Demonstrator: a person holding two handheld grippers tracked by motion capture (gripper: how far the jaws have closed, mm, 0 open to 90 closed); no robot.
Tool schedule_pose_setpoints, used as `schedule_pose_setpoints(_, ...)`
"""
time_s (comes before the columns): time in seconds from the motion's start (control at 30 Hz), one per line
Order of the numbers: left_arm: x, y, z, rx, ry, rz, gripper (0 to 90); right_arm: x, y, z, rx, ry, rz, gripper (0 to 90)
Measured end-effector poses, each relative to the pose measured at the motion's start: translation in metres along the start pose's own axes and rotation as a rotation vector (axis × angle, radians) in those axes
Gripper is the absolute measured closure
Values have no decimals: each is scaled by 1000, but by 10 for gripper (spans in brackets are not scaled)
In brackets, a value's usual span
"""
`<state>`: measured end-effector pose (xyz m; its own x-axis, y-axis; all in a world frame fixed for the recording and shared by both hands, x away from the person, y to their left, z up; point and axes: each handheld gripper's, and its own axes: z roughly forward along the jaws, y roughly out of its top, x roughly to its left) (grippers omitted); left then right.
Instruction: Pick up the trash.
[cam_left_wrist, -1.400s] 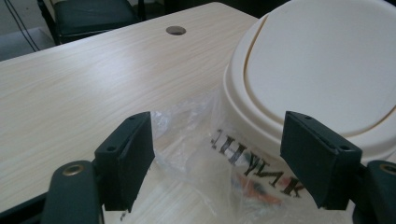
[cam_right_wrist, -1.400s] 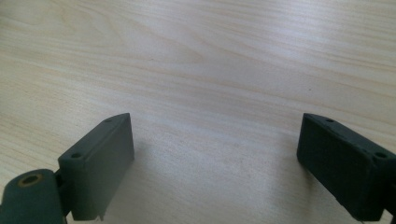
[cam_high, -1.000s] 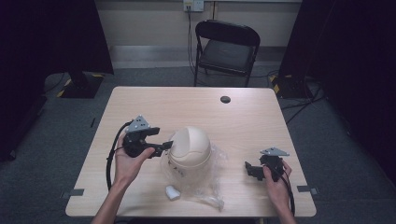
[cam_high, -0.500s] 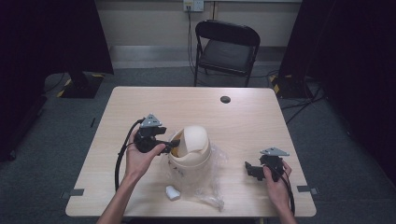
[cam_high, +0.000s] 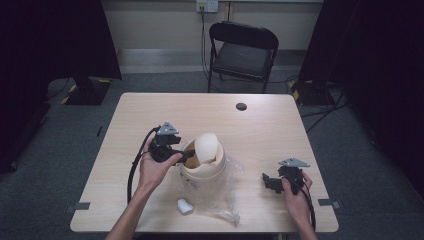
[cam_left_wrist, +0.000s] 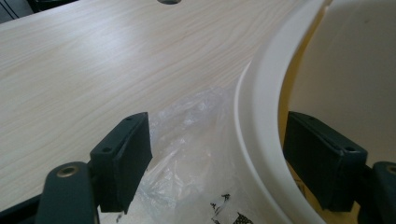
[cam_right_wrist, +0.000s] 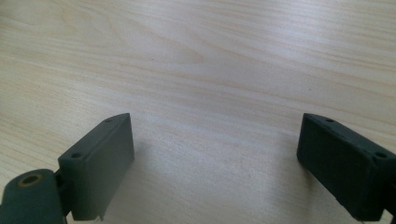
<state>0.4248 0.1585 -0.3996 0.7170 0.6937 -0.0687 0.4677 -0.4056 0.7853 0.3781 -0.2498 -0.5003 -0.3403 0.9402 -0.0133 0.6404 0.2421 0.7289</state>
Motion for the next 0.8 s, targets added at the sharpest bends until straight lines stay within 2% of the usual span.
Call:
schedule_pose_setpoints(0.03,0,0,0,11,5,10,231,0,0,0,0,0,0,103)
schedule_pose_setpoints(0.17,1,-1,-5,-10,-8,5,230,0,0,0,0,0,0,103)
schedule_pose_setpoints(0.2,1,-1,-13,-49,-8,-1,231,0,0,0,0,0,0,103)
schedule_pose_setpoints(0.23,1,-1,-13,-49,-8,-1,232,0,0,0,0,0,-1,103)
schedule_pose_setpoints(0.27,1,-1,-22,-80,3,-3,234,0,0,0,0,0,0,103)
schedule_pose_setpoints(0.3,1,-1,-22,-80,3,-3,234,0,0,0,0,0,0,103)
schedule_pose_setpoints(0.43,4,-5,-43,-112,29,4,237,0,0,0,0,0,0,102)
schedule_pose_setpoints(0.5,9,-15,-60,-144,33,-38,244,0,0,0,0,0,0,103)
schedule_pose_setpoints(0.53,9,-15,-60,-144,33,-38,245,0,0,0,0,0,0,103)
schedule_pose_setpoints(0.6,11,-23,-70,-162,52,-48,249,0,0,0,0,0,0,102)
schedule_pose_setpoints(0.67,11,-34,-79,-156,91,-37,251,0,0,0,1,0,1,103)
schedule_pose_setpoints(0.73,12,-39,-81,-159,83,-39,249,0,0,0,0,0,0,103)
schedule_pose_setpoints(0.8,12,-51,-84,-162,76,-62,249,0,0,0,1,0,1,102)
